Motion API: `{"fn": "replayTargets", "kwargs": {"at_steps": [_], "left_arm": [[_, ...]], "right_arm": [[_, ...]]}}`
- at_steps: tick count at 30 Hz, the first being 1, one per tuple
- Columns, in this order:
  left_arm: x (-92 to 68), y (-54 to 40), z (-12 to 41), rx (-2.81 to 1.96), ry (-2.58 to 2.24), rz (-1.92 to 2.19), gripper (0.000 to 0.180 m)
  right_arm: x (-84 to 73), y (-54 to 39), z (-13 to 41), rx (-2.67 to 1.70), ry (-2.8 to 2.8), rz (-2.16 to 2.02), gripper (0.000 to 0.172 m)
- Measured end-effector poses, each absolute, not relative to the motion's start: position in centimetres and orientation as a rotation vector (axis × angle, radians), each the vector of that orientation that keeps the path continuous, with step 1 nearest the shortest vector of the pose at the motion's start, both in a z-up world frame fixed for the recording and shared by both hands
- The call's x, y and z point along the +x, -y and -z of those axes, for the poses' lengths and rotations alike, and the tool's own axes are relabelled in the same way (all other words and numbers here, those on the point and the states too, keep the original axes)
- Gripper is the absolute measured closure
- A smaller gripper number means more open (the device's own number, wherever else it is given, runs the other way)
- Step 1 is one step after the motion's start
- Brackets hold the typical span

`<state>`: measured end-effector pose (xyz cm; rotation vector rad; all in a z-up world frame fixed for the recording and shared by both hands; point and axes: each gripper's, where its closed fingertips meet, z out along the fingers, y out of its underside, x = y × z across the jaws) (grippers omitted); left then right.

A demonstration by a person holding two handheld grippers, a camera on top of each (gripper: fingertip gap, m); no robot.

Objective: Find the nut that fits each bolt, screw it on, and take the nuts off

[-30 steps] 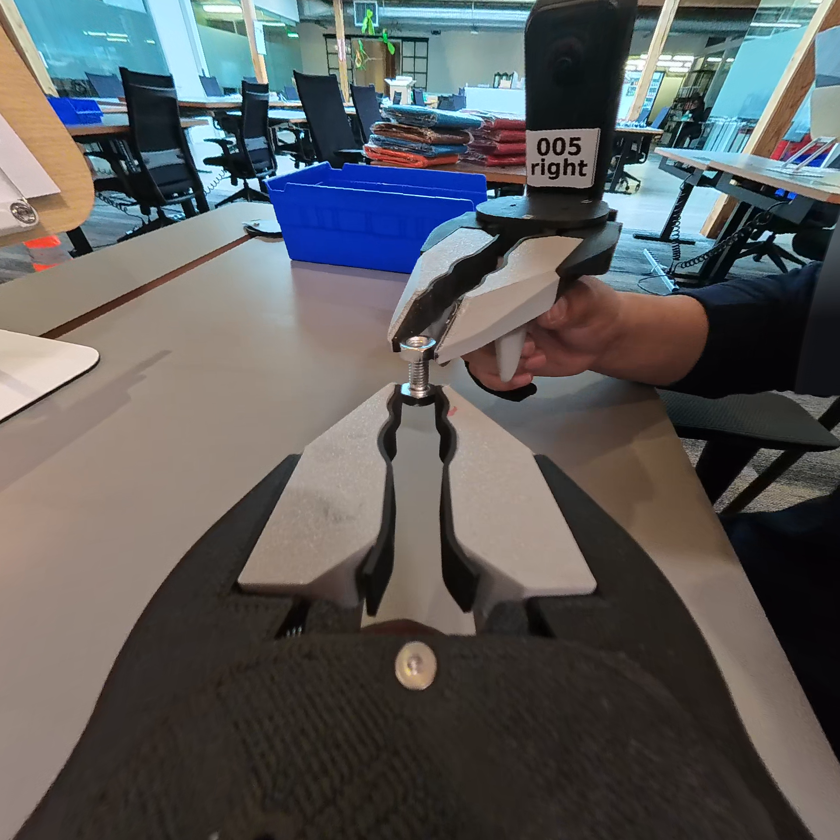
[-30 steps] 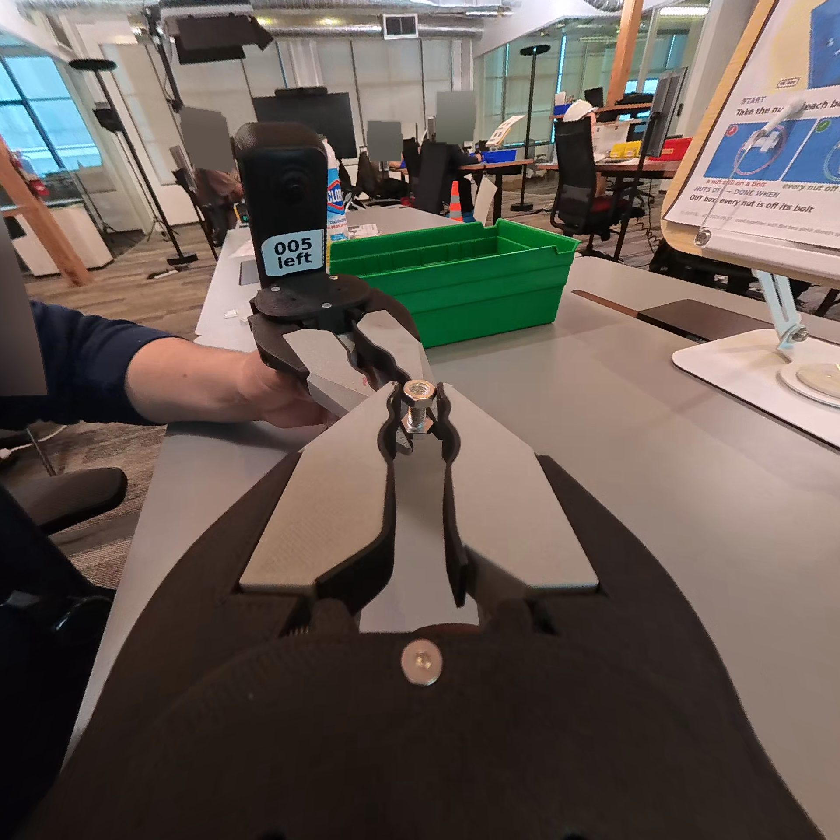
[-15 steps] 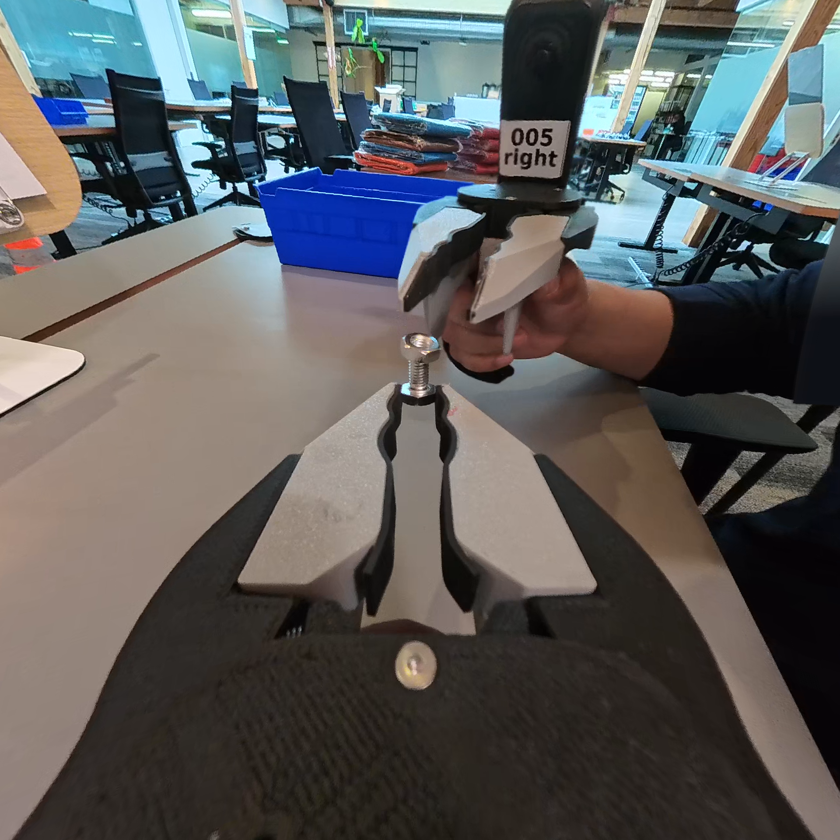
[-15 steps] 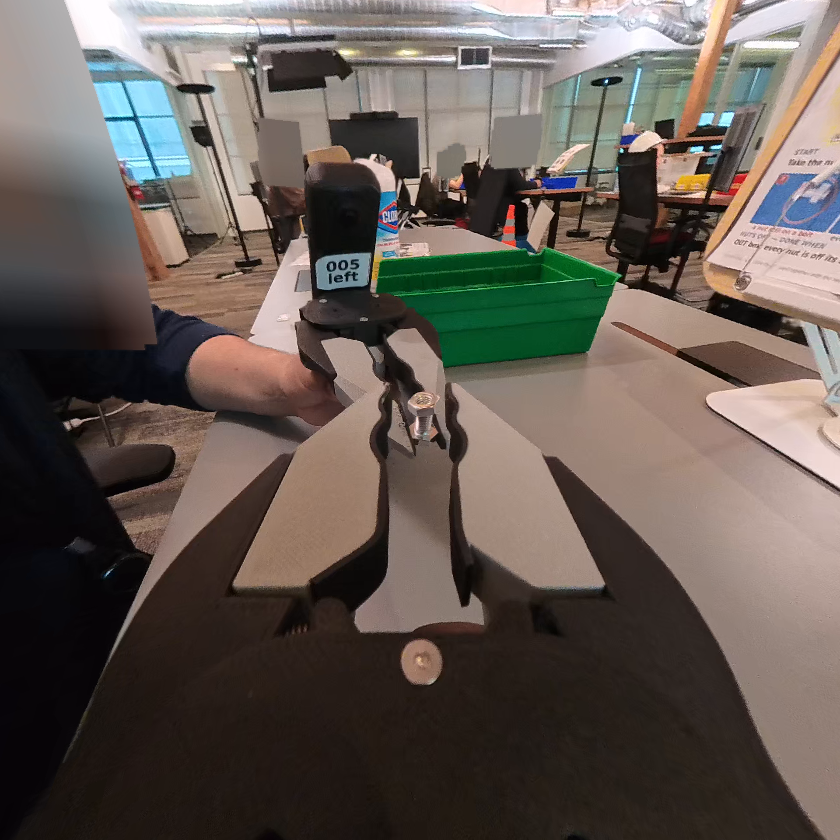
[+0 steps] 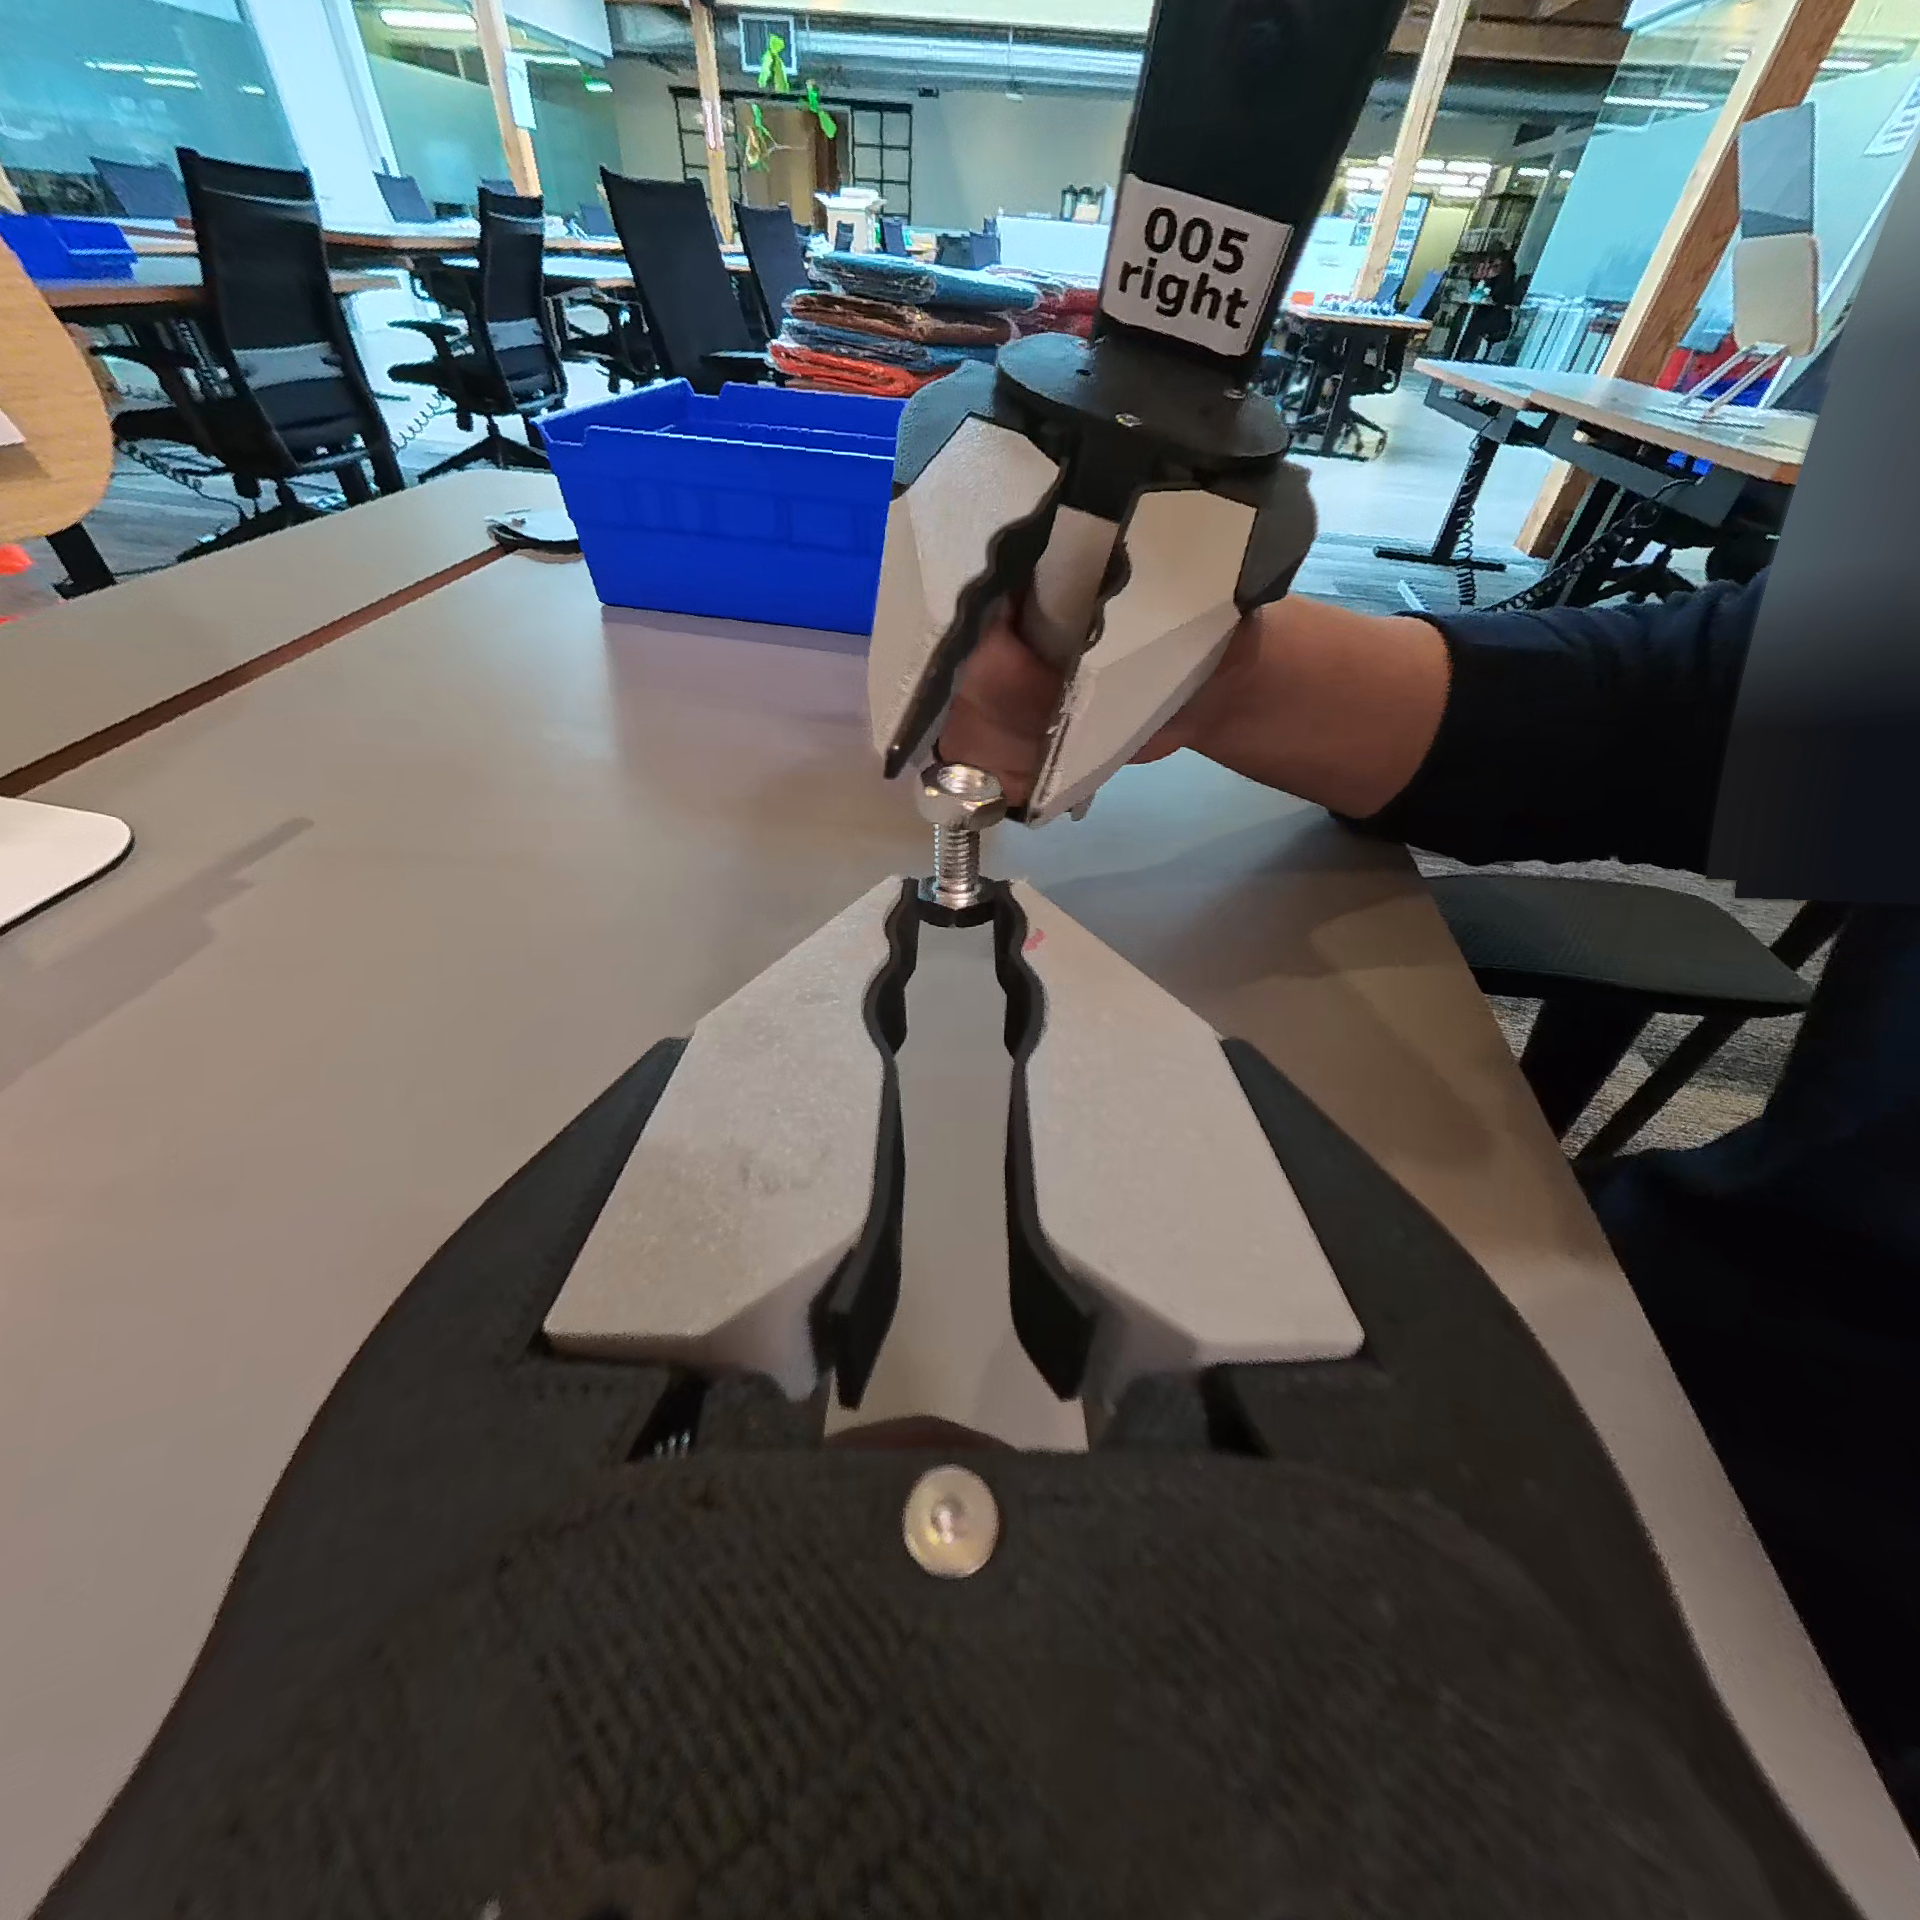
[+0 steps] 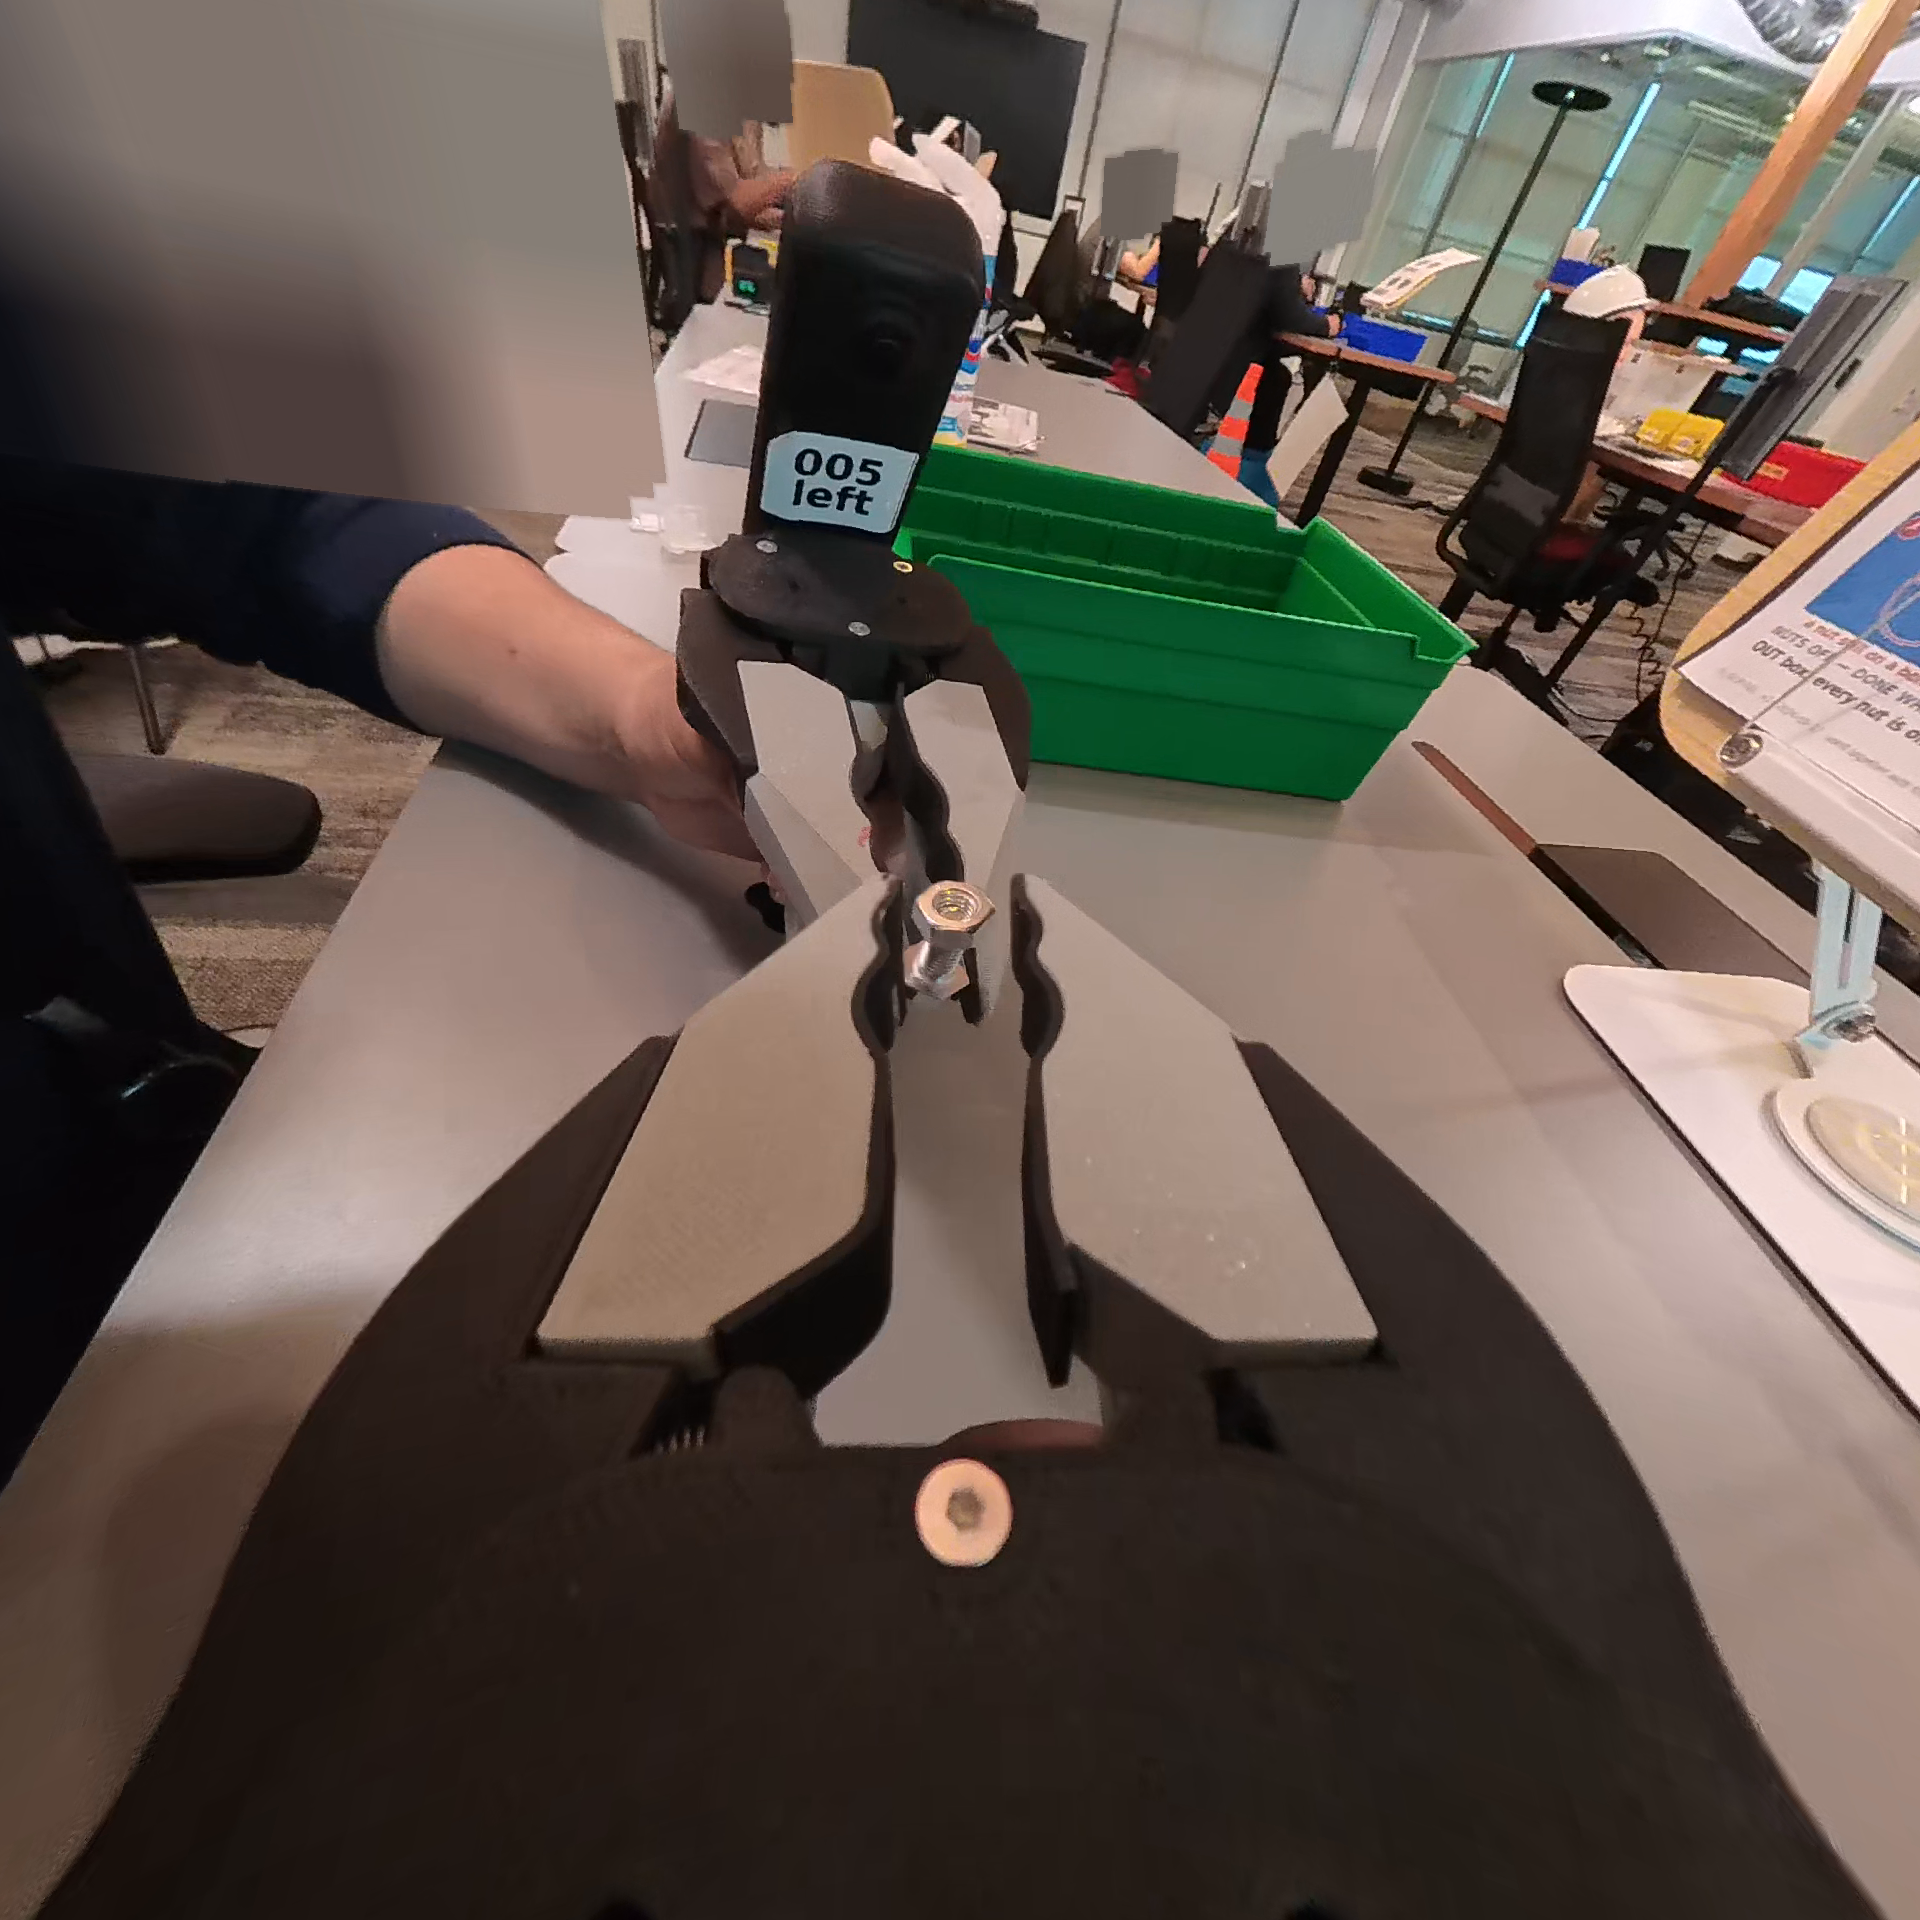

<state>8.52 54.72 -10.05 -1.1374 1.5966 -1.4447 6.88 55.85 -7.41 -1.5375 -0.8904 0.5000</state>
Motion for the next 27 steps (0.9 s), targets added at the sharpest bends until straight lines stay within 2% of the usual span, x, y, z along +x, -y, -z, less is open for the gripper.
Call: {"fn": "replayTargets", "kwargs": {"at_steps": [5, 13, 27], "left_arm": [[8.4, -54.4, 10.0, -1.126, -1.607, 1.457, 0.168], [8.2, -53.8, 9.6, -1.076, -1.623, 1.486, 0.168], [8.7, -55.1, 11.2, -1.19, -1.641, 1.369, 0.168]], "right_arm": [[6.8, -55.5, 7.5, -1.518, 0.929, -0.533, 0.16], [6.6, -54.9, 7.0, -1.474, 0.808, -0.844, 0.16], [7.3, -56.3, 8.6, -1.684, 0.753, -0.579, 0.16]]}}
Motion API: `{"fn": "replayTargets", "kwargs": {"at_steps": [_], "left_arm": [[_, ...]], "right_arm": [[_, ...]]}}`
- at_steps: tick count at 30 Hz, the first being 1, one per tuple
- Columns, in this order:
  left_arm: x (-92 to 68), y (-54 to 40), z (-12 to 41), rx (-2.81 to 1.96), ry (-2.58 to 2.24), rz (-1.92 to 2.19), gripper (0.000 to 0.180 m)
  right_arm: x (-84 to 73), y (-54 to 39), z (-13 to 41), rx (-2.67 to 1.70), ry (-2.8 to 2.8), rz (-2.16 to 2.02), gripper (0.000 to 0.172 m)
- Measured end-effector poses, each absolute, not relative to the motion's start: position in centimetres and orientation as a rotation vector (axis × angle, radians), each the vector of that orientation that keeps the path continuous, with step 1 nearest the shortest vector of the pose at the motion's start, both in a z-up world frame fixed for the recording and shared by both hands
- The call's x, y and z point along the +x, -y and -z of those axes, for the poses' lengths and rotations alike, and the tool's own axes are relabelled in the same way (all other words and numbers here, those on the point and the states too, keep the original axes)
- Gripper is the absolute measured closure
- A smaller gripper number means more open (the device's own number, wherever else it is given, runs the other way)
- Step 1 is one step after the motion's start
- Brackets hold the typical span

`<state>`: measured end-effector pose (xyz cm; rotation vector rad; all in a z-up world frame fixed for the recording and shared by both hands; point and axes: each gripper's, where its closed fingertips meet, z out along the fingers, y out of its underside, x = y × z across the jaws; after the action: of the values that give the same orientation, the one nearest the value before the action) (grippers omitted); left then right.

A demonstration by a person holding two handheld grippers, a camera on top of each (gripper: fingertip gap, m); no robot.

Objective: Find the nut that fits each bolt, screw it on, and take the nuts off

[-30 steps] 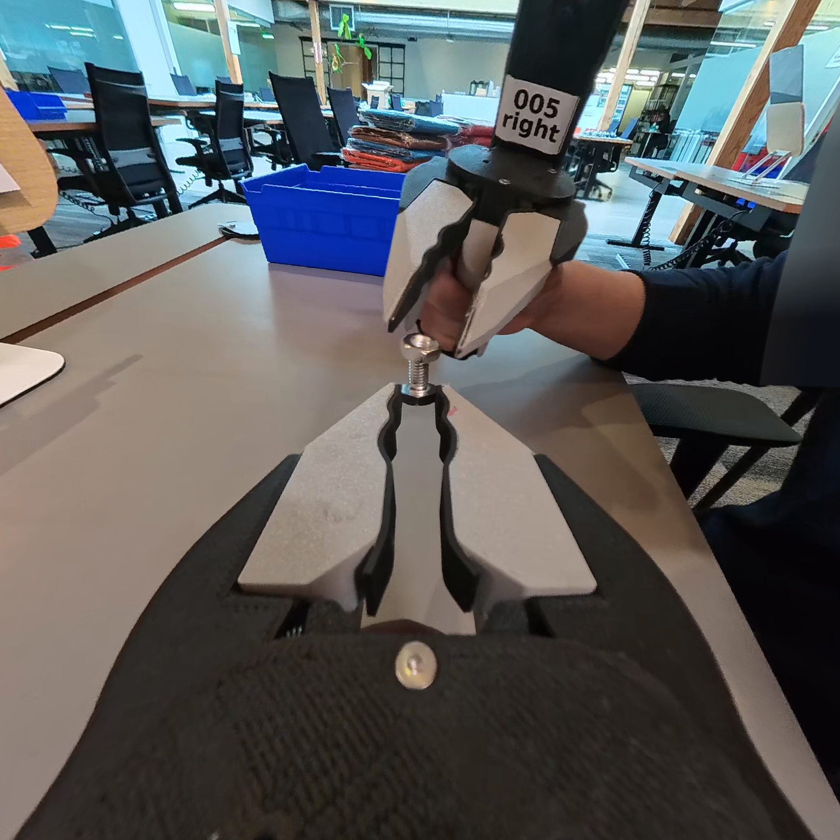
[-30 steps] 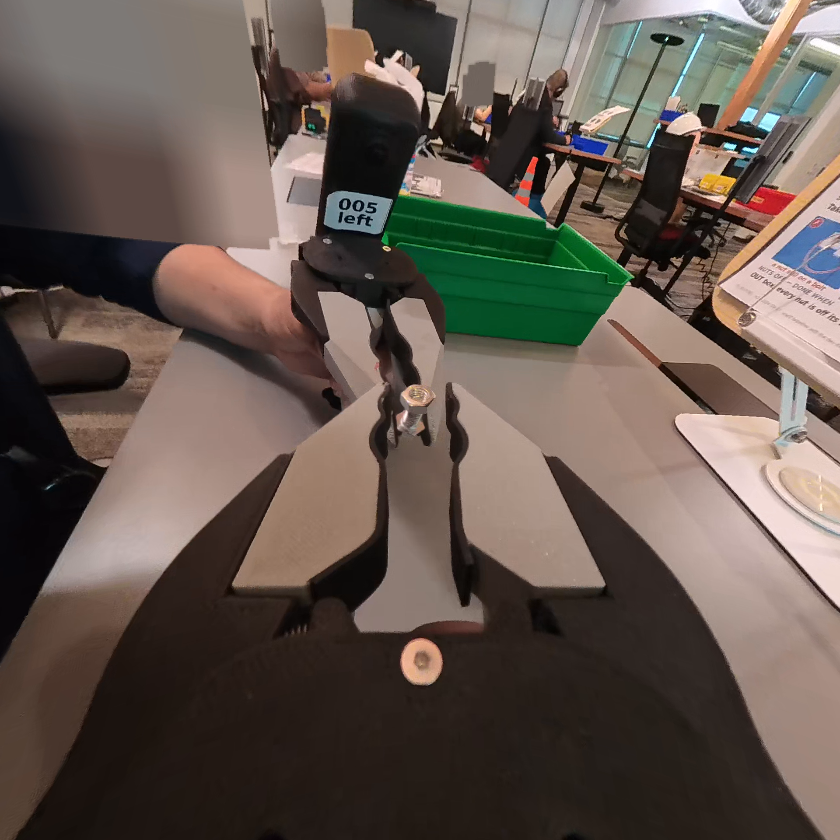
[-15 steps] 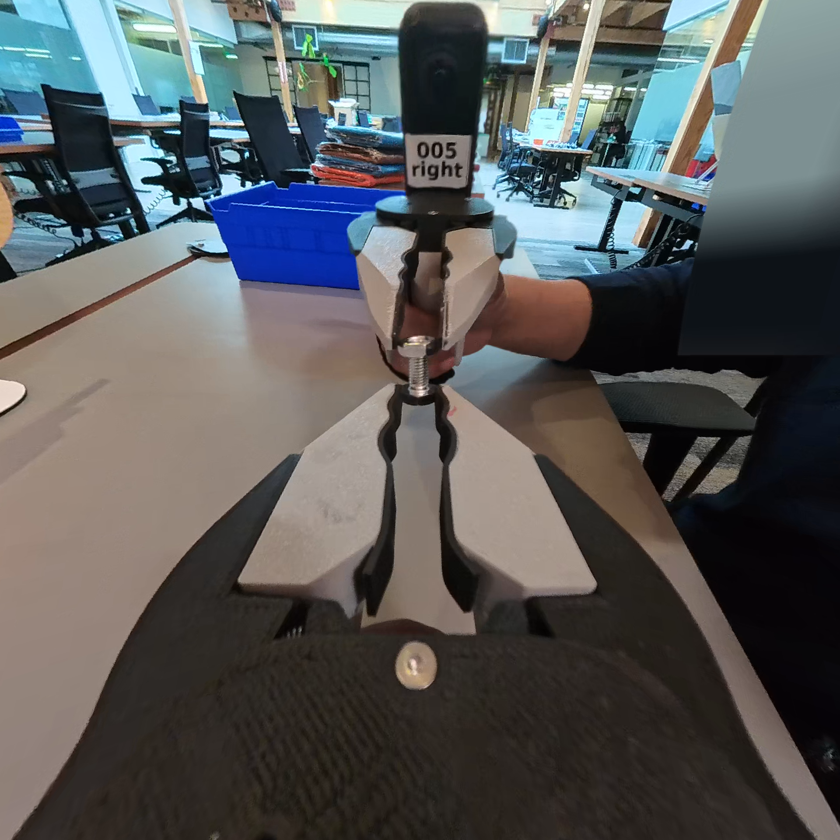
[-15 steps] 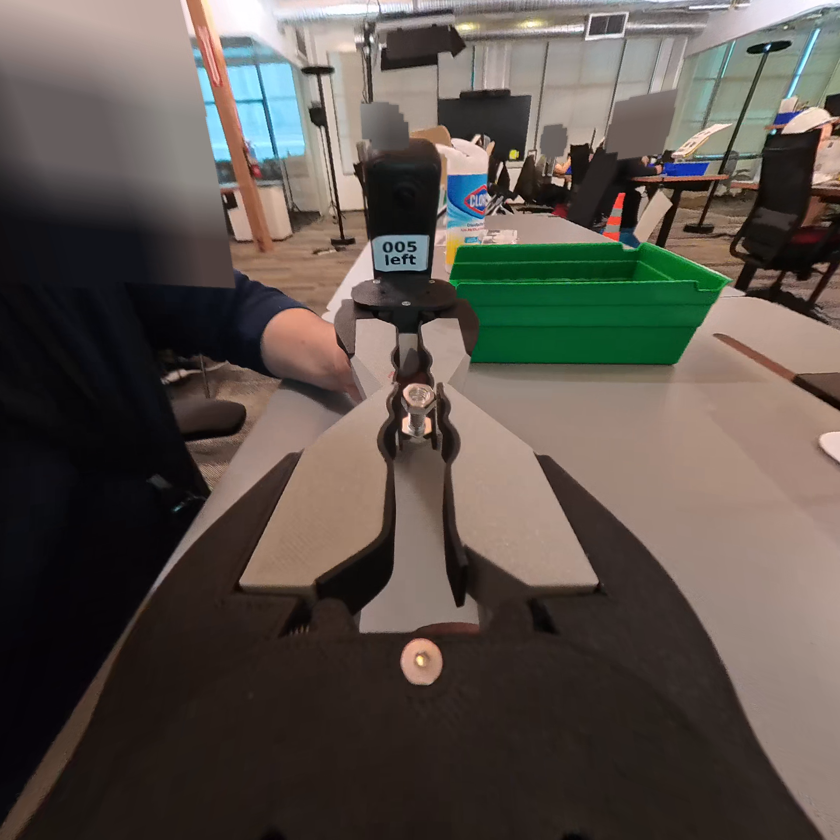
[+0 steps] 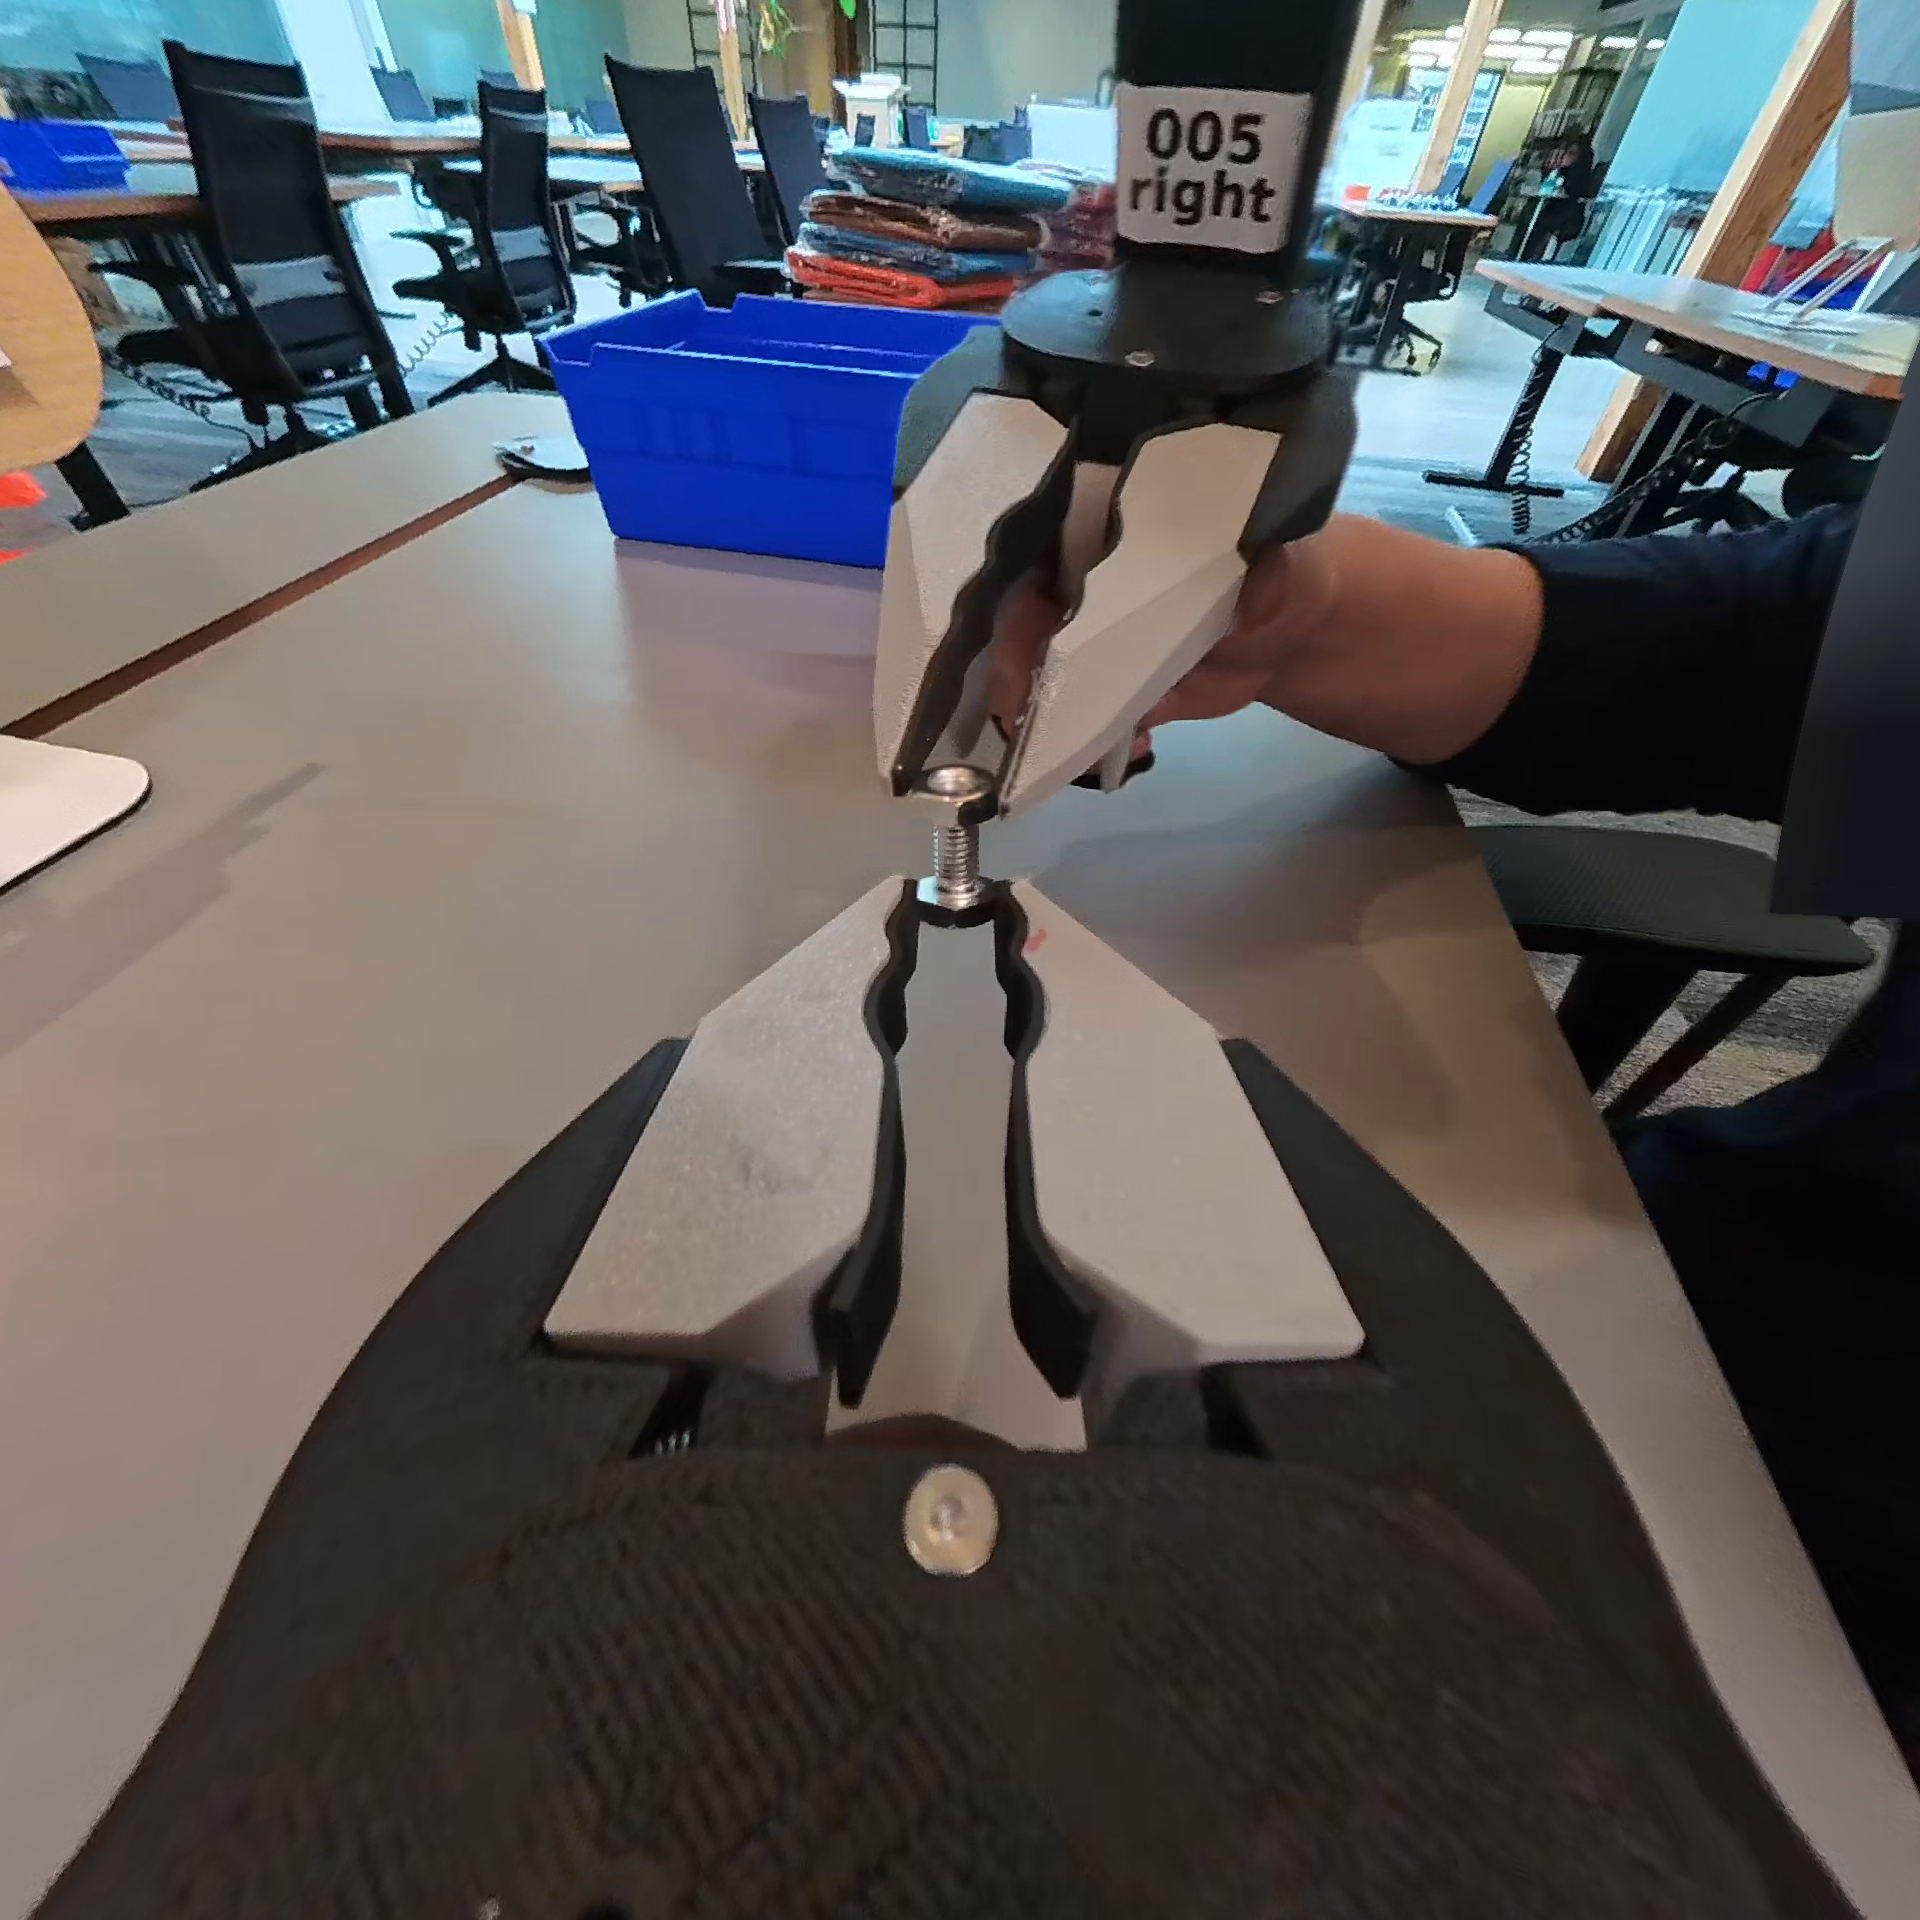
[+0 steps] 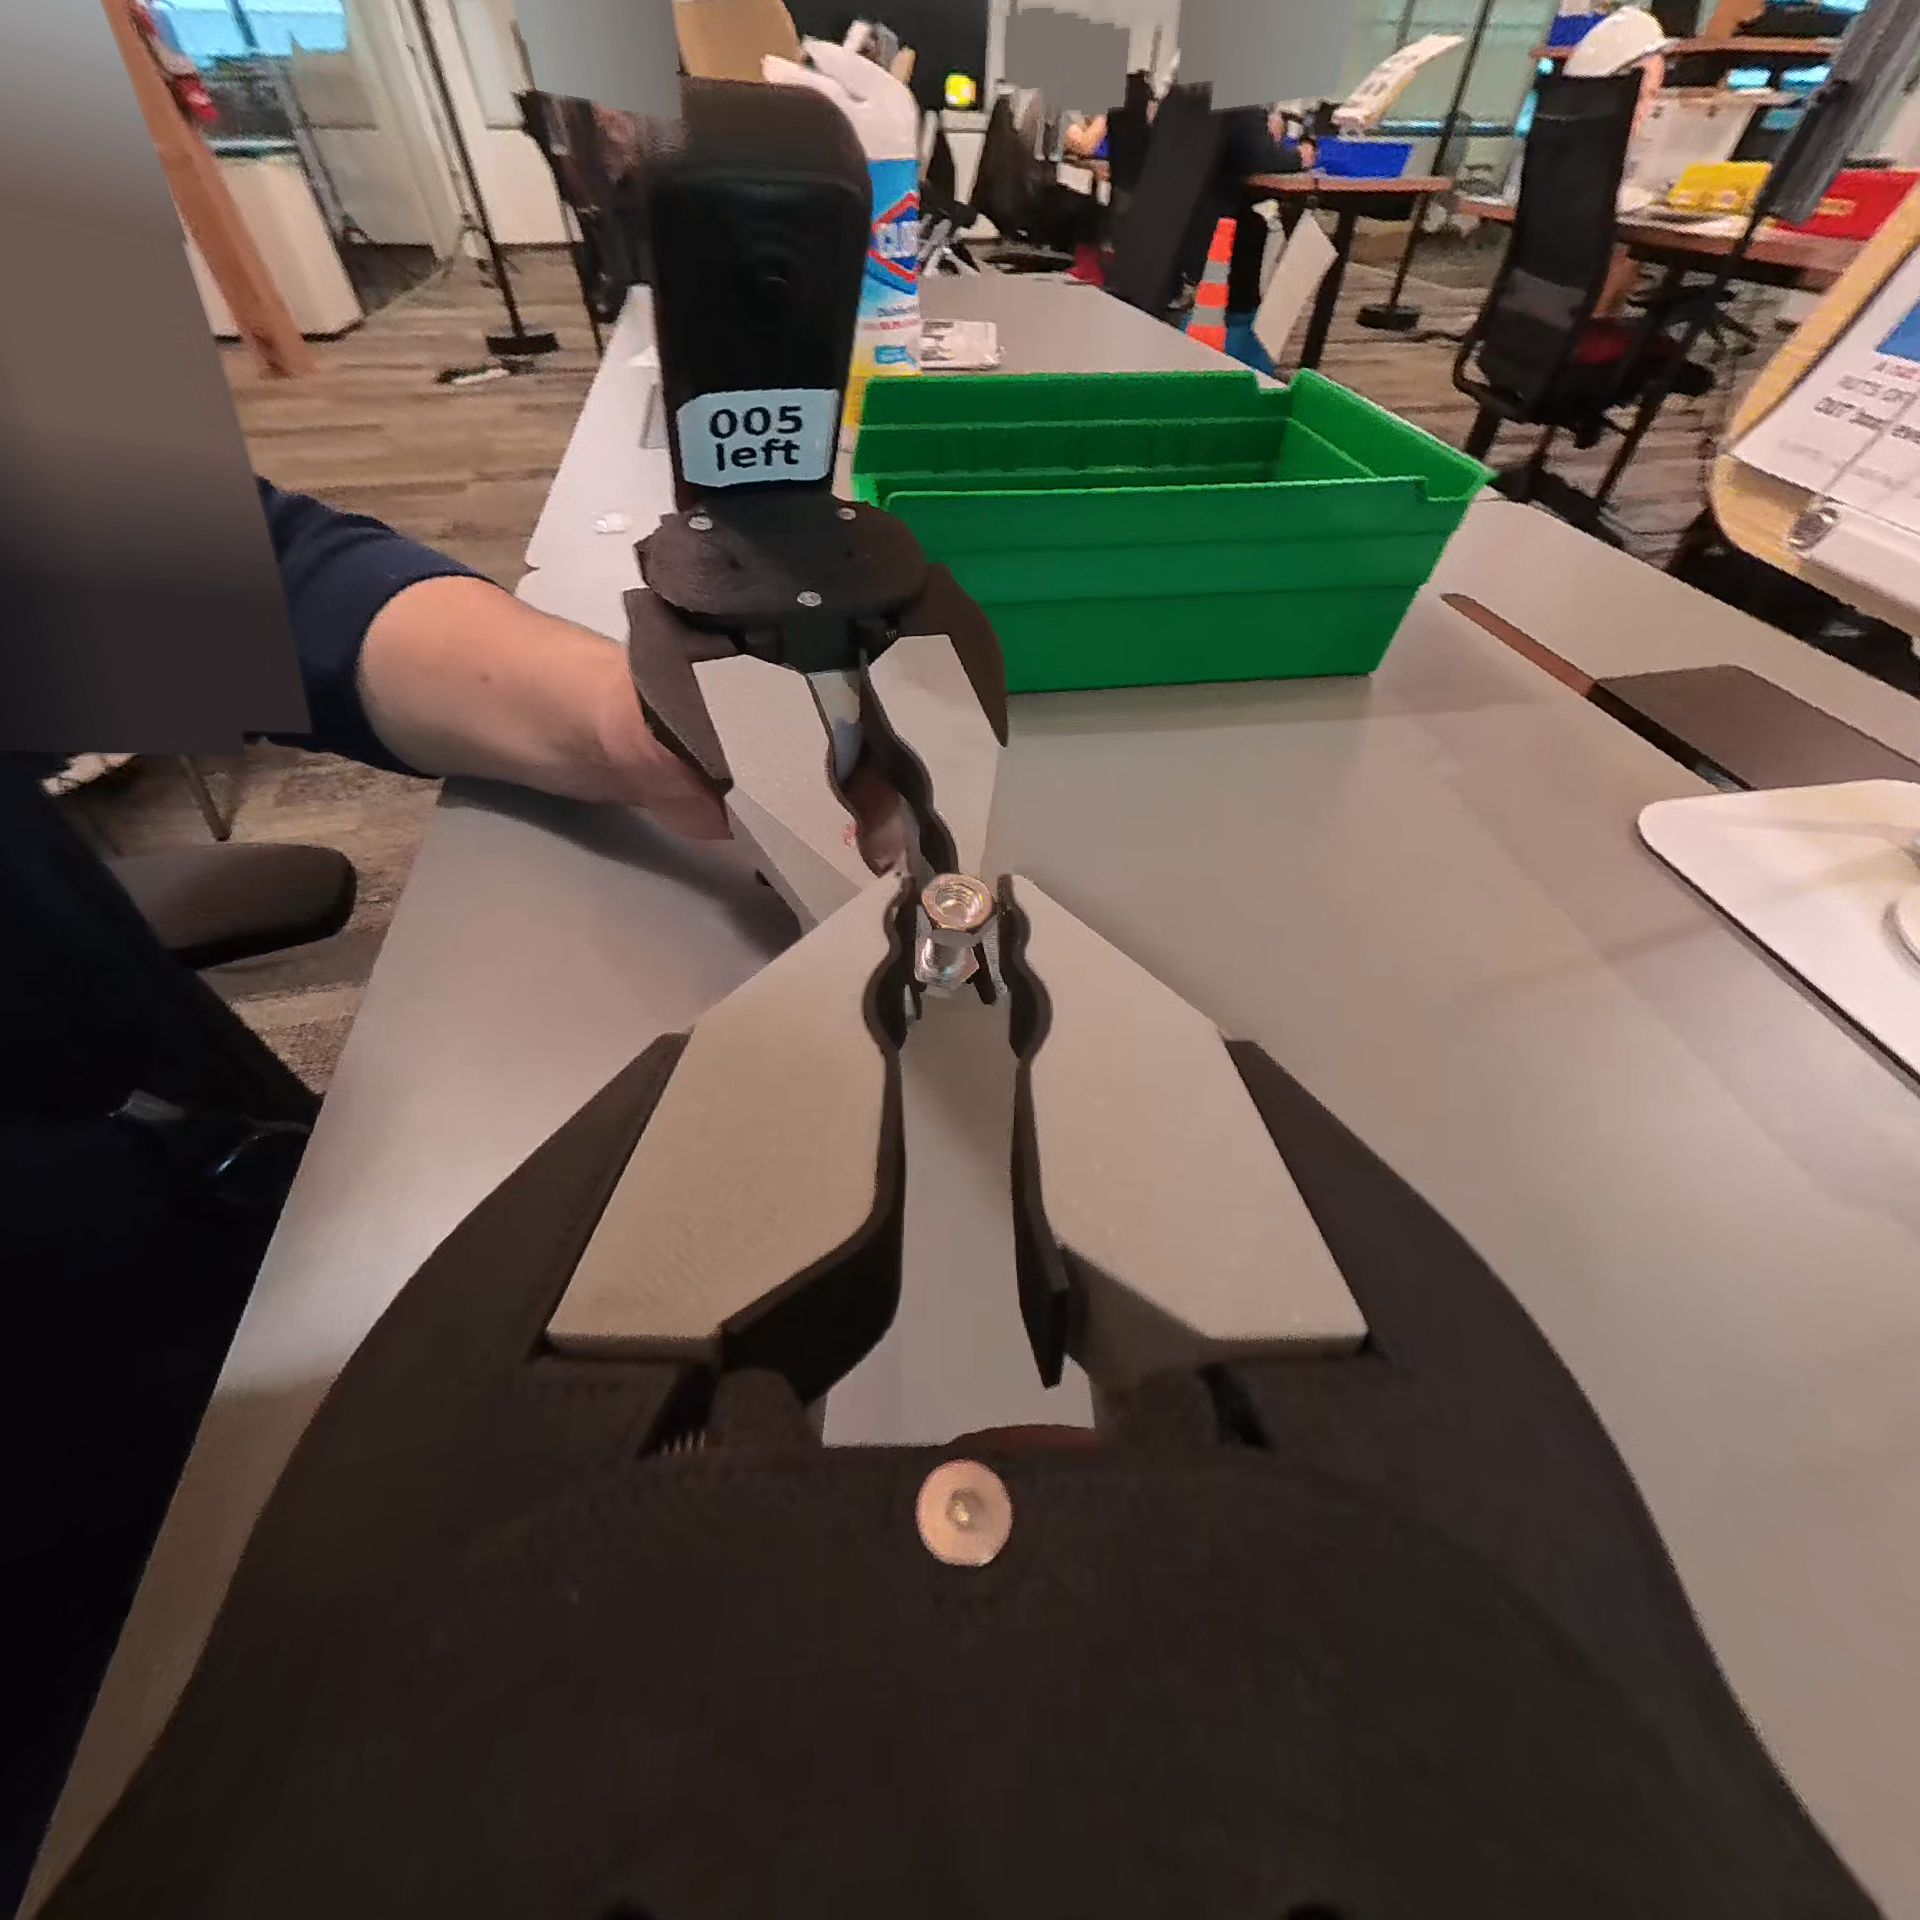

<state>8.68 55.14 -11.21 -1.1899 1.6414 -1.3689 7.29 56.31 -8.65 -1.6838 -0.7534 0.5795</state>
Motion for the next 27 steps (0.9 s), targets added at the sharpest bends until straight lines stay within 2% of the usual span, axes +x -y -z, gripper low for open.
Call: {"fn": "replayTargets", "kwargs": {"at_steps": [10, 19, 24, 27], "left_arm": [[9.0, -55.6, 12.1, -1.242, -1.642, 1.318, 0.168], [9.0, -55.4, 11.9, -1.236, -1.642, 1.341, 0.168], [8.9, -55.5, 11.9, -1.244, -1.638, 1.373, 0.168], [8.7, -54.9, 11.1, -1.201, -1.627, 1.453, 0.168]], "right_arm": [[7.9, -56.9, 9.5, -1.736, 0.467, -0.532, 0.16], [7.9, -56.6, 9.4, -1.742, 0.448, -0.429, 0.159], [8.3, -56.1, 7.7, -1.651, 0.472, -0.495, 0.142], [8.6, -55.4, 7.2, -1.593, 0.553, -0.585, 0.142]]}}
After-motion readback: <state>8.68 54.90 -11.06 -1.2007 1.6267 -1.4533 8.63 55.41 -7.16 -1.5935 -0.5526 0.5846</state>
